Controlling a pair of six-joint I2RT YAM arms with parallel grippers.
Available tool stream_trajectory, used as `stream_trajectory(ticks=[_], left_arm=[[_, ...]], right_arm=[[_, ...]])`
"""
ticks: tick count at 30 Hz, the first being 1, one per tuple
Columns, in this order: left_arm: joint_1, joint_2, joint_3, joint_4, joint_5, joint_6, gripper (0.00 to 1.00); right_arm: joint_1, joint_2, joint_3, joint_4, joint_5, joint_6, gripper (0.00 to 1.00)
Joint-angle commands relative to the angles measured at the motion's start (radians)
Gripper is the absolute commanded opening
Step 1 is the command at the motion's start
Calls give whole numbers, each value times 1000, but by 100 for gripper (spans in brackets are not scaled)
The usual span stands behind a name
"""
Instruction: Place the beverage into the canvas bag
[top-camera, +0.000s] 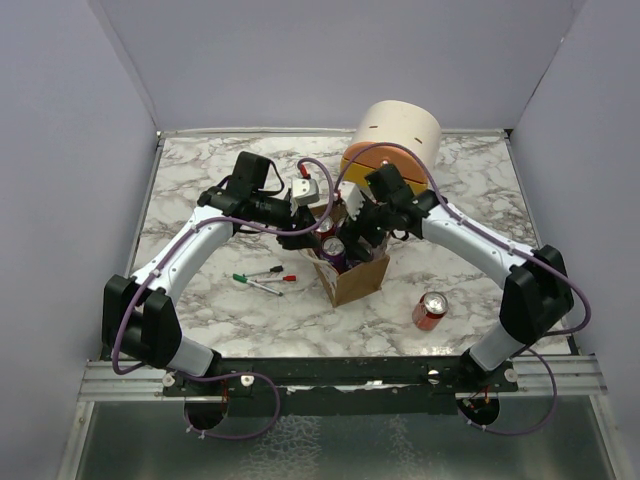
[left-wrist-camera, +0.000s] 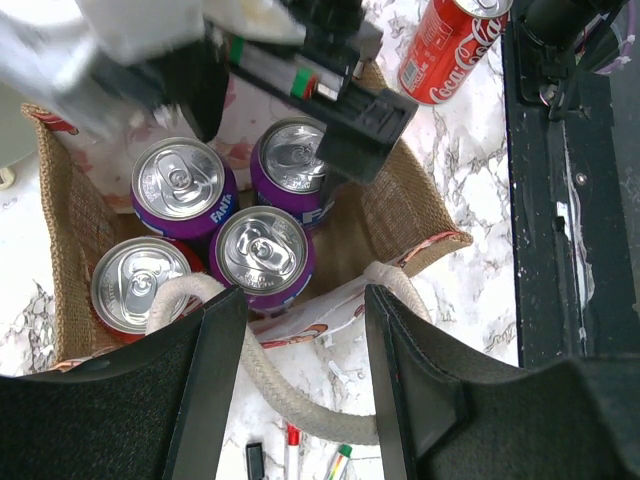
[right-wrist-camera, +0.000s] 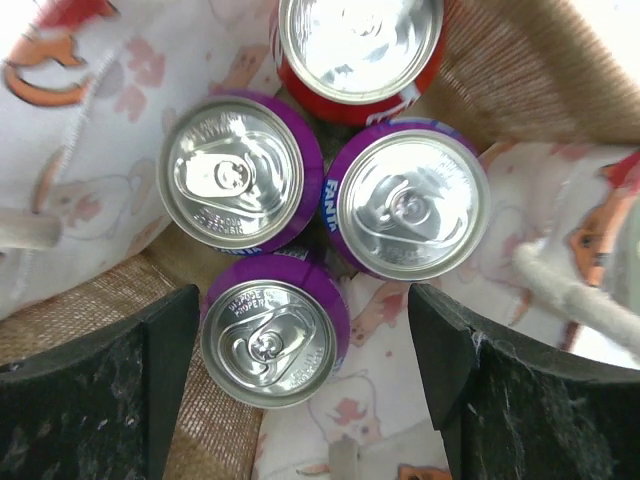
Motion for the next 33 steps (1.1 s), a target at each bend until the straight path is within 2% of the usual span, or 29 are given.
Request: stream_trajectory(ticks=[1,13,20,28,33], left_arm=[[2,-27,-11,-27,18,29,53],[2,-27,43,-88,25,69,53],[1,-15,101,-89,-6,38,55],[2,9,211,-73,-128,-2,58],[2,15,246,-49,-186,-62,59]], right_arm=[[5,-72,94,-35,-44,-14,84],[5,-201,185,-104,-83,-53,83],[-2,-349,103,-189,-109,-166,83],[-127,-499,13,-333,-266,-285,86],[-170,-582,-67,-435,-243,-351,87]])
